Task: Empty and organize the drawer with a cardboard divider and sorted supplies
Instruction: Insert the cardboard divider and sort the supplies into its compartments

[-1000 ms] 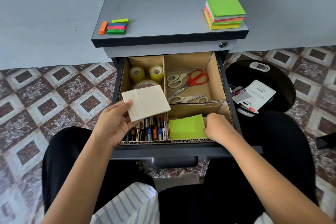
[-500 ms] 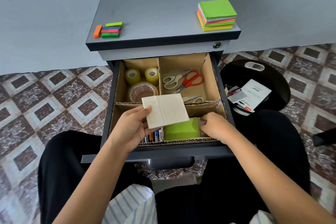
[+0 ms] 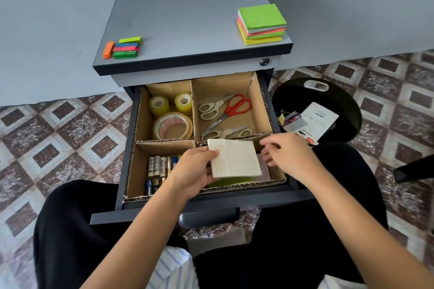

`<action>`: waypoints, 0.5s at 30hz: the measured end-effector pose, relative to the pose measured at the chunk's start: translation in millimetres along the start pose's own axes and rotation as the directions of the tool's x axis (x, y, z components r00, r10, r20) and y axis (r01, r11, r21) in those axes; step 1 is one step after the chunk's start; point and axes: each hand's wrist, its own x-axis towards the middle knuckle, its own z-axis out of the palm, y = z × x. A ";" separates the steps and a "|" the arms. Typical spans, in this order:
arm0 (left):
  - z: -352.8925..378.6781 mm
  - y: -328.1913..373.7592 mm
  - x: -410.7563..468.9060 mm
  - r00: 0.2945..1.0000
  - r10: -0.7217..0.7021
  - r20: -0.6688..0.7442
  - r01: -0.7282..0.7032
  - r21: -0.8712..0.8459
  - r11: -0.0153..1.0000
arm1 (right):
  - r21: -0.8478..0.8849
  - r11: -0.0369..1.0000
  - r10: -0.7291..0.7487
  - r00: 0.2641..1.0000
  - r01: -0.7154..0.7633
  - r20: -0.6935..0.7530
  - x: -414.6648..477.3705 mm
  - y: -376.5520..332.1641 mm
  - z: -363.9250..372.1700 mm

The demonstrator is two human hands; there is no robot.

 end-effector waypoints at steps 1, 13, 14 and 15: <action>-1.6 2.2 -1.2 1.000 0.011 -0.010 -0.011 0.007 1.000 | -0.005 1.000 0.024 0.999 -0.024 0.045 2.1 1.6 6.4; -51.9 33.3 -21.7 0.967 0.205 -0.149 -0.198 0.058 0.978 | -0.083 0.976 0.219 0.899 -0.203 0.378 29.2 5.9 48.4; -53.0 33.7 -21.4 0.965 0.208 -0.158 -0.204 0.046 0.978 | -0.088 0.976 0.216 0.901 -0.197 0.376 27.7 4.6 47.9; -53.5 33.7 -21.3 0.965 0.208 -0.159 -0.205 0.039 0.978 | -0.087 0.977 0.215 0.904 -0.197 0.370 26.2 2.8 47.3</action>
